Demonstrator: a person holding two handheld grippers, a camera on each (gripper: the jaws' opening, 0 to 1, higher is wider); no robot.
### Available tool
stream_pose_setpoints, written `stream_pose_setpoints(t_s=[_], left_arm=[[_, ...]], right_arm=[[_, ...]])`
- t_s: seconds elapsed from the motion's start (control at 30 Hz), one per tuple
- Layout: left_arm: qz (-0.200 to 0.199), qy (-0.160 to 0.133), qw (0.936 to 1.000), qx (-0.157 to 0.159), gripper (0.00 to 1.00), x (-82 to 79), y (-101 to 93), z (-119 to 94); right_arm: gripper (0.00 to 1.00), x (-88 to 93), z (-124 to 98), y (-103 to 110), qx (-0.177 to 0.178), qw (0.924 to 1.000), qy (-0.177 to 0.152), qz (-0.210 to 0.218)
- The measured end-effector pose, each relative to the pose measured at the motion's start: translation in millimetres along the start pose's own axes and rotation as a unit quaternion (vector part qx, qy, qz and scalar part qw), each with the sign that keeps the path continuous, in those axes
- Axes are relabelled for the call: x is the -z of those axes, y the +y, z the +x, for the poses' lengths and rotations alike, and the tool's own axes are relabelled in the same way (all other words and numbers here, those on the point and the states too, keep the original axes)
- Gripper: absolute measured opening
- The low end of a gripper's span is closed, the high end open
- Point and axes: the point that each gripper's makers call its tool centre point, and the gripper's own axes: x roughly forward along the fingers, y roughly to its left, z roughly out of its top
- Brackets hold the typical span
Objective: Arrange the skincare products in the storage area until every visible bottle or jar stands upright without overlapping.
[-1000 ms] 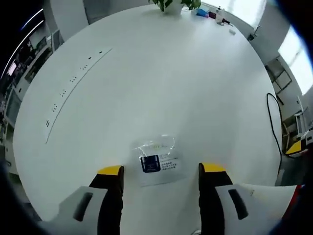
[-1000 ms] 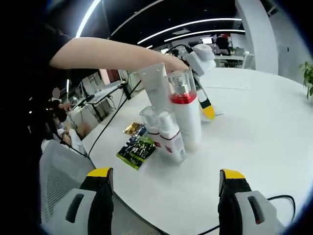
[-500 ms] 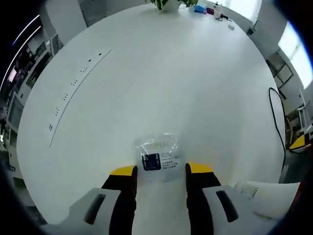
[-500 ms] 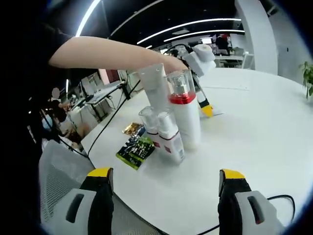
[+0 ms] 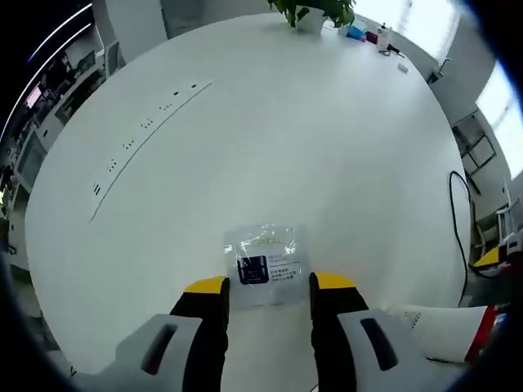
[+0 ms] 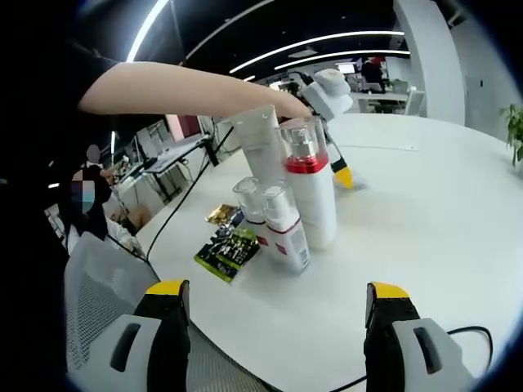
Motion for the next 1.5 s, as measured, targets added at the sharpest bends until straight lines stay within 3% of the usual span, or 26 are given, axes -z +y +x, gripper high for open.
stream_pose_setpoints(t_s=[0.4, 0.63, 0.77, 0.83, 0.9, 0.97, 1.13, 1.3, 1.5], left_arm=[[-0.065, -0.021, 0.9973, -0.026, 0.38, 20.5, 15.4, -26], [-0.107, -0.025, 0.9931, -0.041, 0.38, 45.1, 21.2, -53], [-0.129, -0.032, 0.9899, -0.051, 0.38, 53.2, 35.8, -62], [-0.134, -0.038, 0.9890, -0.051, 0.38, 58.6, 30.3, -69], [-0.144, -0.040, 0.9873, -0.055, 0.37, 67.8, 22.9, -78], [-0.158, -0.045, 0.9850, -0.055, 0.37, 74.6, 28.8, -81], [-0.162, -0.037, 0.9833, -0.074, 0.37, 109.2, 21.8, -93], [-0.217, -0.039, 0.9726, -0.076, 0.37, 142.8, 19.9, -106], [-0.253, -0.044, 0.9625, -0.088, 0.37, 169.5, 26.5, -123]], right_arm=[[0.92, -0.6, 0, 3, -0.007, 1.0000, -0.001, -0.004], [0.92, -1.9, 1, 5, -0.013, 0.9999, -0.004, -0.011], [0.92, -1.9, 1, 8, -0.019, 0.9997, -0.003, -0.013], [0.92, -1.6, 1, 9, -0.022, 0.9996, -0.001, -0.015], [0.92, -1.3, 1, 11, -0.025, 0.9995, 0.000, -0.017], [0.92, -1.0, 1, 12, -0.028, 0.9995, 0.000, -0.018], [0.92, -1.3, 1, 14, -0.034, 0.9992, -0.001, -0.020], [0.92, -0.1, 2, 18, -0.040, 0.9989, 0.003, -0.025], [0.92, 0.3, 2, 19, -0.044, 0.9986, 0.005, -0.027]])
